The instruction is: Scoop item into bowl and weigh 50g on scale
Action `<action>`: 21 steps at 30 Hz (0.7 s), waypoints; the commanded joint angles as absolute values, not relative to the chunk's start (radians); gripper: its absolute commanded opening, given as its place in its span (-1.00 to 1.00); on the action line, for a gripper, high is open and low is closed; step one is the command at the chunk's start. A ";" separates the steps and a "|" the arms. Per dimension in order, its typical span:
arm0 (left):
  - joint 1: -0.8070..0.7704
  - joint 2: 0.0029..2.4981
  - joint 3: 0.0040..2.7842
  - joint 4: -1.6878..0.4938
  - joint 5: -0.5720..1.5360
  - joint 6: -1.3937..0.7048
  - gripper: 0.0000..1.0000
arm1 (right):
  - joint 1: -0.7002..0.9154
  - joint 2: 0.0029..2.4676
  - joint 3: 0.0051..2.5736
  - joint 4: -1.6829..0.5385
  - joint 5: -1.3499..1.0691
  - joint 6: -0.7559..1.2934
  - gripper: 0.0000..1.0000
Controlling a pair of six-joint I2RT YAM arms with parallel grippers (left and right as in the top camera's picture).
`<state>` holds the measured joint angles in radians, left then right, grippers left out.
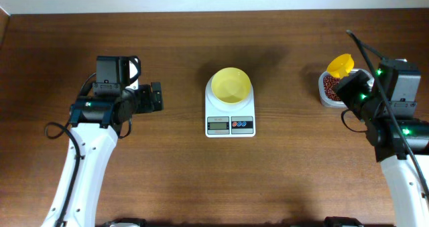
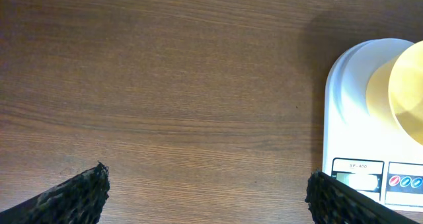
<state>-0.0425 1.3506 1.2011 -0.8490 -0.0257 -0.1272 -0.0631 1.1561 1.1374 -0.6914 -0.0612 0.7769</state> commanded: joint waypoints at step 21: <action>-0.041 1.335 1.197 -0.636 0.418 -0.100 0.98 | -0.067 1.159 1.150 -0.659 -0.057 0.764 -0.92</action>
<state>-0.0425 1.3502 1.1965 -0.6464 0.2337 -0.1238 -0.0631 1.1576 1.1374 -0.6636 -0.0612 0.7773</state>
